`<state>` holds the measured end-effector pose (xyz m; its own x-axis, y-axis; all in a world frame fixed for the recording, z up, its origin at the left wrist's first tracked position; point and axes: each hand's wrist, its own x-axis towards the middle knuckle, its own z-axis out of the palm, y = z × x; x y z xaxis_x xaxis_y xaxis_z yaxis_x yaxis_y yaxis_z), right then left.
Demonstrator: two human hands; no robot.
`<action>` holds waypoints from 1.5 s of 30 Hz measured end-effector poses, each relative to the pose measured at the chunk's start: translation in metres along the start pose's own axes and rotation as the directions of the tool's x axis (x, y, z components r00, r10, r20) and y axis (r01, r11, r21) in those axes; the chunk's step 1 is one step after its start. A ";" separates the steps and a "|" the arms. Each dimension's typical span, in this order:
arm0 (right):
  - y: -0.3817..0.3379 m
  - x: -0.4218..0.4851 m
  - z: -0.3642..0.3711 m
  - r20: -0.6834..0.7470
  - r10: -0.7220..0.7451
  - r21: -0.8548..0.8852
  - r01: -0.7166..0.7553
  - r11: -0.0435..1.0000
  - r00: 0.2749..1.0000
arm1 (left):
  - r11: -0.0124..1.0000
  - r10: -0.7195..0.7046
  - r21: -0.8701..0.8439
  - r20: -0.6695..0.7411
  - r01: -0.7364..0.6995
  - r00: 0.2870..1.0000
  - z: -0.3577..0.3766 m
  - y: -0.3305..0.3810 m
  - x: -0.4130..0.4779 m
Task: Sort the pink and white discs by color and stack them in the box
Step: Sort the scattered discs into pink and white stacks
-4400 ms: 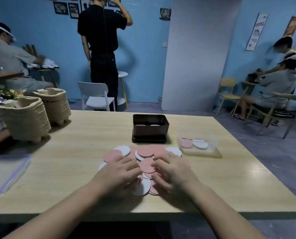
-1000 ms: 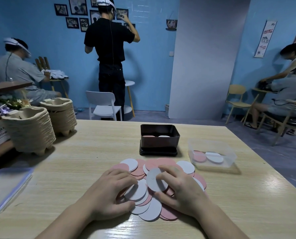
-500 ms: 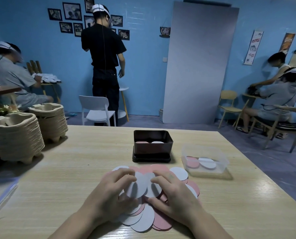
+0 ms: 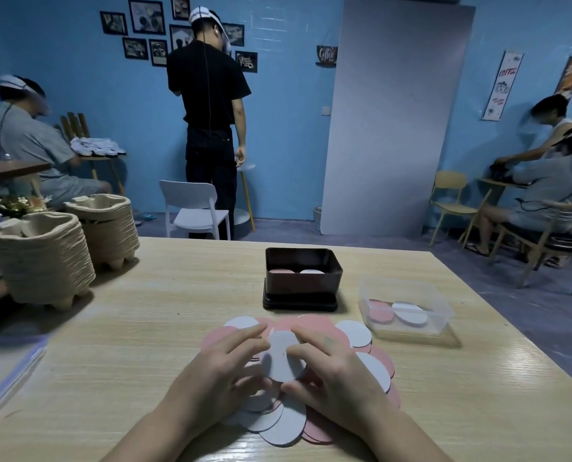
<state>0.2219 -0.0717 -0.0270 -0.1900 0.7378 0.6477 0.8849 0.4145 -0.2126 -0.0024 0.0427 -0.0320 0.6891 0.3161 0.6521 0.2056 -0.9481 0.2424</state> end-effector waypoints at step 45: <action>-0.022 0.015 0.014 0.090 0.082 -0.065 -0.077 0.995 0.992 | 0.930 -0.345 0.187 0.159 0.315 0.925 -0.047 -0.031 -0.041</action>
<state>0.1935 -0.0622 -0.0226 -0.1541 0.8146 0.5591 0.9227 0.3211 -0.2135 -0.0695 0.0609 -0.0323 0.6769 0.6145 0.4052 0.5385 -0.7887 0.2966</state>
